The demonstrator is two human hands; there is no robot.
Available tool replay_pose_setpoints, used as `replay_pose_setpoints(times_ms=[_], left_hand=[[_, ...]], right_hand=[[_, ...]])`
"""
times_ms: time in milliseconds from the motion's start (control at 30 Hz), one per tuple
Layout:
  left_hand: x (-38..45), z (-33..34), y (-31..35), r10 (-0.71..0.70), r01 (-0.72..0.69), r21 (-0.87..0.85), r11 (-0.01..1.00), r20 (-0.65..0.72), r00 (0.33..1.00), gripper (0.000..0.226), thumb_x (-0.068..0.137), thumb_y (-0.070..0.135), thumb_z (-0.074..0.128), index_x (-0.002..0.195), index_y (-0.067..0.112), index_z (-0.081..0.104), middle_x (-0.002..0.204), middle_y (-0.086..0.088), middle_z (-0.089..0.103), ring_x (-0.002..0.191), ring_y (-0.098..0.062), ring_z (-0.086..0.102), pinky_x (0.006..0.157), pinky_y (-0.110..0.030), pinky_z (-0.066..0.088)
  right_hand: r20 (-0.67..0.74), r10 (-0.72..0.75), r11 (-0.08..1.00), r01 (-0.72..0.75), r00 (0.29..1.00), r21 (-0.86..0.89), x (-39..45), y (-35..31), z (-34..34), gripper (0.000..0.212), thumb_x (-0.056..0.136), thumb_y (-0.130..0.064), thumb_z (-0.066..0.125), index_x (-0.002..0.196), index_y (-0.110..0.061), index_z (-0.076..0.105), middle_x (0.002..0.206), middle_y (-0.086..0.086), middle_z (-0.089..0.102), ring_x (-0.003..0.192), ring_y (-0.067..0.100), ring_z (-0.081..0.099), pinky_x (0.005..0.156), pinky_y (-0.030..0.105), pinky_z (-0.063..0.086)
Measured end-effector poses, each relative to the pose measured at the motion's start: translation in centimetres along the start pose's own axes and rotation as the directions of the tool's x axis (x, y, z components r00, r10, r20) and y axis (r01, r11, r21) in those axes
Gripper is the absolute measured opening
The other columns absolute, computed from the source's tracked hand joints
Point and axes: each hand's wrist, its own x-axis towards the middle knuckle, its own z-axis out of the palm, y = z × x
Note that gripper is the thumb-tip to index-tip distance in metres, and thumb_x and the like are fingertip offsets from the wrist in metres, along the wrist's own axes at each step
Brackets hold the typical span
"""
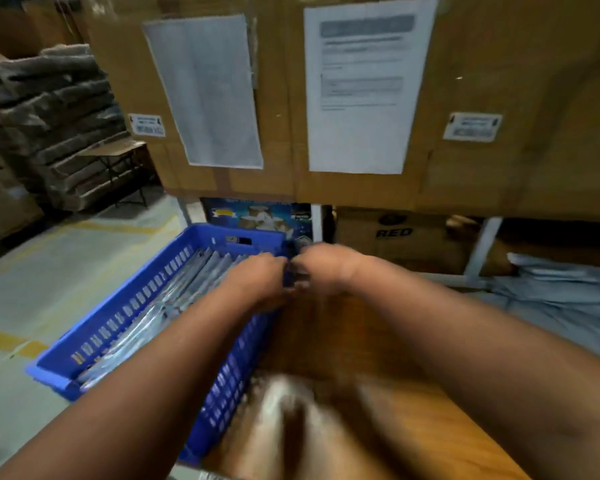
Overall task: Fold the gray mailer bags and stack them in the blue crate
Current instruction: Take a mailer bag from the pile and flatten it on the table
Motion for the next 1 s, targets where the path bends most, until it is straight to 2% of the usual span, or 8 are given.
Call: replay_pose_setpoints(times_ms=[133,233,367,500,633,733,900,1000], left_hand=[[2.2,0.6,10.3,0.18,-0.176,-0.057,0.983,0.076,0.981,0.038,0.097,0.049,0.067,0.128,0.027,0.065,0.127,-0.003,0.063,0.118,-0.029,0.065,0.098,-0.044,0.055],[2.9,2.2,18.5,0.334,-0.317,-0.125,0.94,0.157,0.929,0.042,0.096,0.051,0.066,0.133,0.033,0.064,0.13,-0.001,0.065,0.121,-0.026,0.064,0.104,-0.046,0.053],[3.1,5.3,28.1,0.48,-0.457,-0.148,0.877,0.225,0.848,0.031,0.093,0.042,0.073,0.121,0.029,0.07,0.121,-0.003,0.07,0.113,-0.026,0.067,0.096,-0.04,0.054],[3.0,7.7,35.5,0.569,-0.552,-0.14,0.822,0.246,0.784,0.037,0.096,0.036,0.072,0.13,0.023,0.068,0.127,-0.006,0.07,0.115,-0.028,0.066,0.1,-0.042,0.054],[3.1,9.4,40.1,0.543,-0.526,-0.136,0.84,0.208,0.813,0.036,0.095,0.038,0.069,0.128,0.024,0.068,0.123,-0.004,0.067,0.108,-0.024,0.065,0.09,-0.036,0.055],[3.4,10.1,41.8,0.508,-0.488,-0.143,0.861,0.2,0.838,0.039,0.093,0.042,0.07,0.128,0.024,0.067,0.123,-0.002,0.065,0.109,-0.023,0.064,0.091,-0.037,0.056],[3.3,10.9,42.2,0.445,-0.424,-0.143,0.894,0.182,0.877,0.033,0.093,0.041,0.071,0.122,0.027,0.067,0.116,0.001,0.063,0.102,-0.02,0.063,0.087,-0.037,0.058],[3.2,11.1,41.0,0.421,-0.403,-0.135,0.905,0.157,0.893,0.028,0.093,0.041,0.07,0.116,0.025,0.068,0.113,0.001,0.064,0.099,-0.02,0.063,0.087,-0.041,0.059]], right_hand=[[0.027,0.205,0.977,-0.207,0.978,0.059,-9.9,6.7,2.8,0.044,0.1,-0.058,0.06,0.136,-0.032,0.062,0.132,0.005,0.06,0.122,0.032,0.059,0.096,0.05,0.055],[0.085,0.325,0.936,-0.333,0.942,0.113,-17.0,10.9,6.0,0.05,0.099,-0.057,0.063,0.141,-0.031,0.06,0.135,0.006,0.061,0.126,0.032,0.058,0.1,0.051,0.054],[0.151,0.463,0.865,-0.482,0.874,0.136,-25.1,15.1,10.4,0.051,0.098,-0.056,0.063,0.141,-0.029,0.061,0.14,0.007,0.06,0.129,0.033,0.057,0.105,0.049,0.052],[0.134,0.558,0.808,-0.573,0.819,0.137,-31.6,18.0,13.5,0.048,0.098,-0.055,0.06,0.141,-0.033,0.061,0.141,0.004,0.057,0.131,0.031,0.053,0.105,0.051,0.05],[0.046,0.644,0.76,-0.646,0.763,0.071,-36.3,21.0,15.7,0.044,0.099,-0.048,0.06,0.138,-0.029,0.061,0.138,0.008,0.056,0.127,0.033,0.053,0.1,0.05,0.05],[-0.007,0.669,0.743,-0.669,0.743,0.021,-38.3,22.6,17.5,0.039,0.1,-0.035,0.059,0.136,-0.021,0.06,0.133,0.011,0.057,0.122,0.035,0.054,0.095,0.047,0.052],[0.011,0.674,0.738,-0.673,0.739,-0.059,-38.1,24.1,19.1,0.041,0.103,-0.025,0.052,0.142,-0.017,0.056,0.142,0.013,0.051,0.13,0.038,0.048,0.1,0.051,0.047],[-0.046,0.68,0.73,-0.682,0.731,-0.04,-37.3,24.8,19.3,0.036,0.099,-0.017,0.054,0.134,-0.017,0.063,0.134,0.011,0.057,0.125,0.036,0.053,0.098,0.05,0.048]])
